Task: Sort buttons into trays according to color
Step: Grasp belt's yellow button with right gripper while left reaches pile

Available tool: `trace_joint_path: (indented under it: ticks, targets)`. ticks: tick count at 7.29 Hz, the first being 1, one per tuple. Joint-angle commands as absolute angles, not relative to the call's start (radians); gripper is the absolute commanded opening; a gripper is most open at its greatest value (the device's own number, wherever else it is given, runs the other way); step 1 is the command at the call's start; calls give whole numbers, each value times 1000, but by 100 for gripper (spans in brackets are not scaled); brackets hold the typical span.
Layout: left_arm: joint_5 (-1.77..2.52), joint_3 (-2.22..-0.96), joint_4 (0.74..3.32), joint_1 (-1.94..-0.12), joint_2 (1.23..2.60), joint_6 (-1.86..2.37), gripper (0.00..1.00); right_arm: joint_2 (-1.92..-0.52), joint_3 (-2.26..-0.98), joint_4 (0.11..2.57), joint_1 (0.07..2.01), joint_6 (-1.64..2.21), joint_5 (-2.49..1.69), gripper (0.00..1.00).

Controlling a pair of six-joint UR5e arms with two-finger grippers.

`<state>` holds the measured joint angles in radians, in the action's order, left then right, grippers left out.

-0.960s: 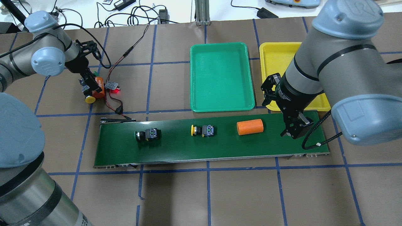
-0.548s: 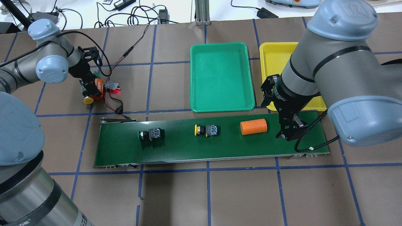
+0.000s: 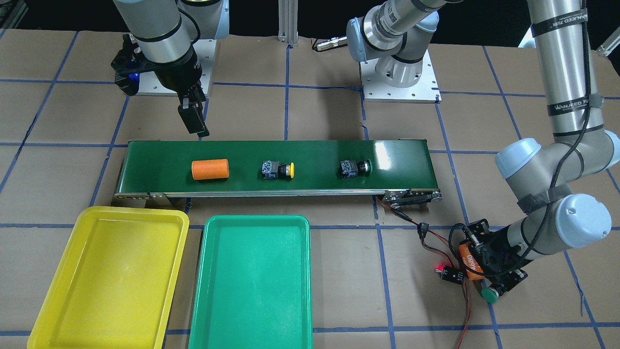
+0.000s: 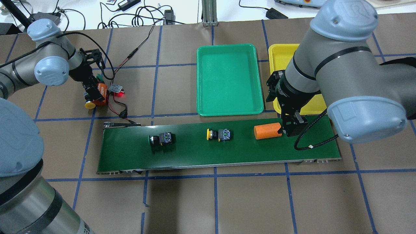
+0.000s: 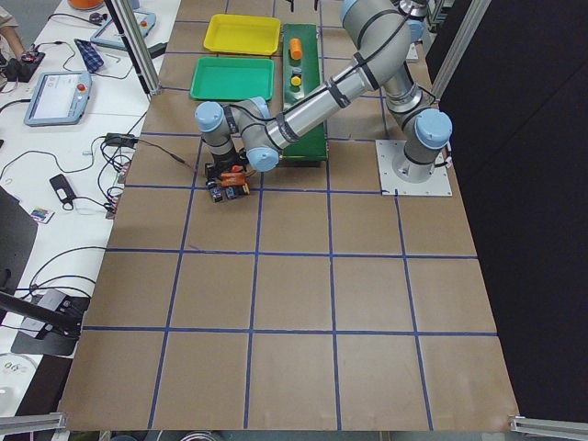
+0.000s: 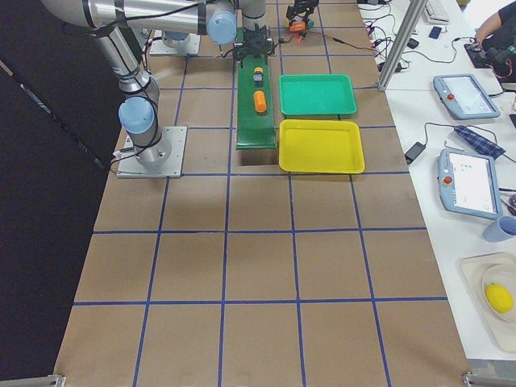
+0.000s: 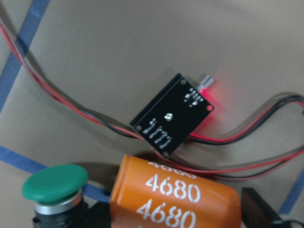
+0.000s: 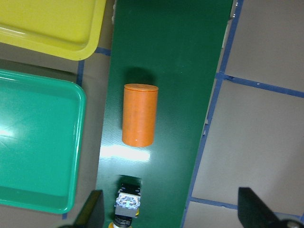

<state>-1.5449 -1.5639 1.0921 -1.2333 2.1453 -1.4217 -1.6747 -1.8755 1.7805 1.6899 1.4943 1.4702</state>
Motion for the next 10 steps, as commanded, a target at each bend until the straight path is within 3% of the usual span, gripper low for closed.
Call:
trace_joint_path:
  ticks: [1,7,10]
  targets:
    - [-1572,-1551,1101,-1235,2126,-1434,100,-1628,-1876,1827,1735,1505,1470,100]
    - [-1558,-1554,1080,-1227,2158,-1594,100,-1418,-1881,2025,1829,1574,1470,100]
    - [-1531,-1563,1080,-1217,2157,-1591,100,-1414,-2003,2196,1822,1585,1476,100]
